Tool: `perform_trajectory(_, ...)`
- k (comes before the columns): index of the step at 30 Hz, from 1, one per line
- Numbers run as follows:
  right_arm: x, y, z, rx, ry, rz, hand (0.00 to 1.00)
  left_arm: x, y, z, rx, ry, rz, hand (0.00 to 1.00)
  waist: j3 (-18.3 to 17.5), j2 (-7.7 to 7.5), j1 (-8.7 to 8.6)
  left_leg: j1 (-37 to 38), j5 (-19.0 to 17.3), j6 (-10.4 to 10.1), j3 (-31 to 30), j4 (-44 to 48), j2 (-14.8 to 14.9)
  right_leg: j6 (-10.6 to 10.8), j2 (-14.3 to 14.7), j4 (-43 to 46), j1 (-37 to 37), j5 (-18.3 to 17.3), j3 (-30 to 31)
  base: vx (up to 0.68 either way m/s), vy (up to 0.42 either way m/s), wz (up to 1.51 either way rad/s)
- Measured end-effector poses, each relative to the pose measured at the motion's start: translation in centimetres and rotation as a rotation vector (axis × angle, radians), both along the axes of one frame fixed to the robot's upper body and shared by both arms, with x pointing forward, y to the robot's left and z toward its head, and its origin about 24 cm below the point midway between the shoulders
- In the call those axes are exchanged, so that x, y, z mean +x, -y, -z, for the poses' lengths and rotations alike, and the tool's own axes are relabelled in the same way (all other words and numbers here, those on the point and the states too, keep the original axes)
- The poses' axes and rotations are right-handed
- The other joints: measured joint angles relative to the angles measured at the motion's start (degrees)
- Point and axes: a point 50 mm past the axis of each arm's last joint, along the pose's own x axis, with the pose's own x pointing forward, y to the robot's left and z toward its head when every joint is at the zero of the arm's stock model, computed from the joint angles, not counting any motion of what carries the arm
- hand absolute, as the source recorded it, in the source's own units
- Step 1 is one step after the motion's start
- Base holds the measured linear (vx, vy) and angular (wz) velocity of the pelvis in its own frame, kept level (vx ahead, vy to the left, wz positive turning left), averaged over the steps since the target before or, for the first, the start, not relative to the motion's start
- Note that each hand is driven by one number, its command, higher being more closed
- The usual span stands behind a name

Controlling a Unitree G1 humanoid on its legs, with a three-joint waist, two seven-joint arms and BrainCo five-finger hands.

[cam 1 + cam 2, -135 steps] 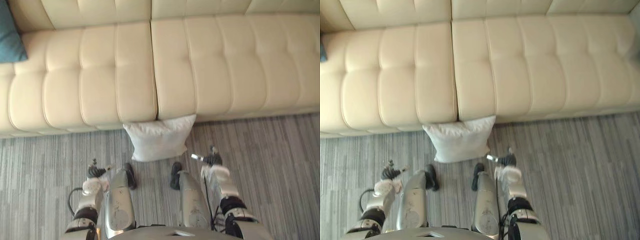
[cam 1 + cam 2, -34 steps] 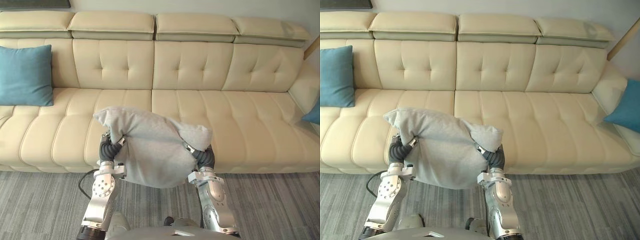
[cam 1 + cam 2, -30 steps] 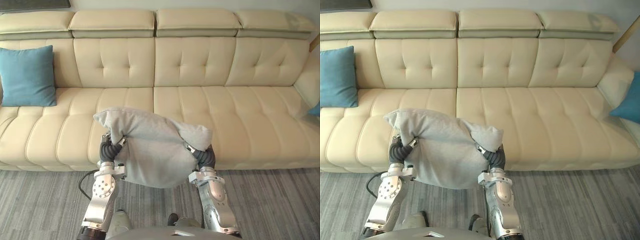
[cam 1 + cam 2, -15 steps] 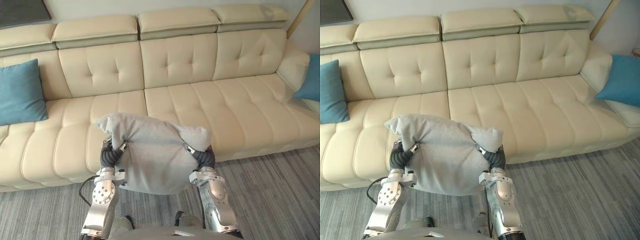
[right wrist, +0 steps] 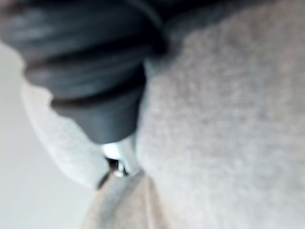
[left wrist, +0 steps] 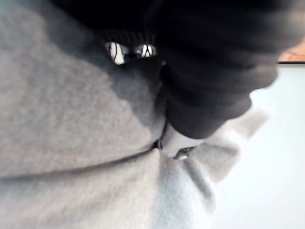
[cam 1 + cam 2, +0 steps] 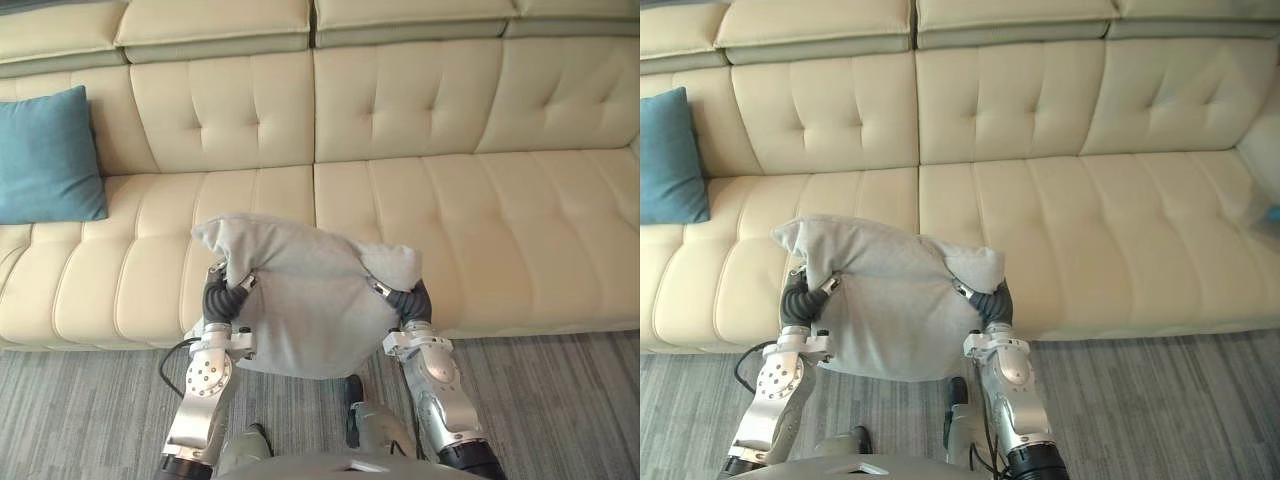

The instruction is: Pick up cushions and gather them together orderly.

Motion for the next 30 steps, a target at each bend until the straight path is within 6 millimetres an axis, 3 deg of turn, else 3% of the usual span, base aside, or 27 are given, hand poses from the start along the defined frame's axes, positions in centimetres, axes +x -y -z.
perform_trajectory(3,-0.7,0.7,-1.0,-0.005,0.04,0.021,1.0,0.0,0.5,0.0,-0.01,0.003,0.029,1.0,-0.12,0.11,-0.01,0.29,2.95,1.9,1.23,7.46,1.18,-0.76,0.71,-3.44,6.26,-0.54,-0.75,0.31,-0.069,0.05)
perform_trajectory(5,-0.8,0.9,-1.6,-0.006,0.066,0.025,1.0,0.0,0.6,0.0,-0.021,0.007,0.039,1.0,-0.19,0.03,0.29,-3.54,5.26,2.79,1.27,15.49,1.32,-0.77,-0.58,-5.64,8.53,-0.56,0.24,0.26,0.05,-0.1)
perform_trajectory(7,-0.9,1.3,-1.5,-0.008,0.065,0.042,1.0,0.0,0.8,0.0,-0.03,0.005,0.058,1.0,-0.21,0.12,1.01,-6.38,0.91,2.96,1.7,18.38,1.35,-0.75,-1.85,-6.47,10.3,-0.57,0.15,0.17,0.126,0.08)
perform_trajectory(9,-1.3,1.6,-1.2,-0.004,0.049,0.061,1.0,-0.1,1.1,0.1,-0.03,0.002,0.079,1.0,0.23,-0.54,1.24,-8.48,-0.91,3.9,2.85,14.12,0.46,-0.08,-4.14,-5.86,12.53,-1.22,-1.31,0.16,0.239,0.44)
perform_trajectory(10,-1.5,1.7,-1.2,-0.003,0.047,0.065,1.0,-0.1,1.1,0.1,-0.03,0.004,0.088,1.0,0.41,-0.81,1.52,-8.27,0.64,4.78,3.11,6.69,-0.93,1.6,-5.63,-3.98,13.16,-3.23,-1.91,0.12,0.256,0.42)
perform_trajectory(11,-1.7,1.8,-1.4,-0.006,0.057,0.064,1.0,-0.2,1.3,0.0,-0.04,0.009,0.087,1.0,0.01,0.58,1.96,-7.64,9.54,5.86,2.54,-1.6,-1.02,4.35,-5.7,-1.3,13.09,-6.44,-2.39,0.14,0.325,0.42)
perform_trajectory(12,-1.8,1.4,-1.2,0.016,0.045,0.064,1.0,-0.2,0.9,0.0,-0.028,0.007,0.078,1.0,0.06,-0.47,2.38,-7.91,7.91,3.14,1.5,-0.39,-2.73,6.52,-7.33,0.88,12.77,-9.38,-2.04,0.1,0.264,0.33)
perform_trajectory(15,-1.8,0.3,-0.7,0.071,0.025,0.068,1.0,-0.4,-0.2,0.2,0.015,-0.001,0.072,1.0,-0.12,-2.6,2.91,-6.92,8.28,3.93,1.66,-3.5,-6.11,5.42,-9.49,-1.04,13.18,-8.86,-0.82,0.07,0.243,0.22)
perform_trajectory(17,-1.4,0.1,-0.3,0.048,0.009,0.057,1.0,-0.7,-0.5,0.5,0.032,-0.013,0.07,1.0,-0.28,-2.99,3.08,-5.38,8.51,4.18,2.68,-5.02,-6.55,5.23,-9.57,-3.22,14.02,-7.24,0.51,0.02,0.065,-0.25)
perform_trajectory(21,-1.4,0.3,-0.3,0.01,0.007,0.058,1.0,-0.7,-0.4,0.7,0.033,-0.023,0.08,1.0,-1.02,-3.94,0.95,-2.59,10.62,3.59,4.34,-9.98,-6.69,5.39,-8.95,-7.23,14.98,-4.67,2.08,0.0,-0.02,-0.29)
perform_trajectory(25,-1.2,0.4,-0.5,-0.015,0.013,0.077,1.0,-0.5,-0.1,0.5,0.033,-0.018,0.086,1.0,-1.38,-4.35,-0.49,2.18,14.42,3.23,5.57,-18.25,-6.6,3.77,-7.77,-7.88,15.02,-1.78,3.91,-0.01,-0.031,-0.29)
perform_trajectory(27,-0.4,0.2,-0.9,-0.046,0.031,0.077,1.0,0.1,-0.1,0.2,0.035,-0.006,0.069,1.0,-1.38,-4.35,-0.55,4.03,16.36,3.37,6.46,-22.02,-6.64,3.43,-7.33,-8.51,14.8,-0.07,5.0,-0.07,0.021,-0.25)
perform_trajectory(30,2.5,-0.6,-2.8,-0.082,0.105,0.087,1.0,2.4,-0.4,-1.2,0.089,0.05,0.032,1.0,-1.55,-4.81,0.05,3.61,18.6,3.19,7.95,-26.1,-7.28,3.28,-7.48,-9.84,11.98,0.82,6.44,-0.14,0.056,-0.23)
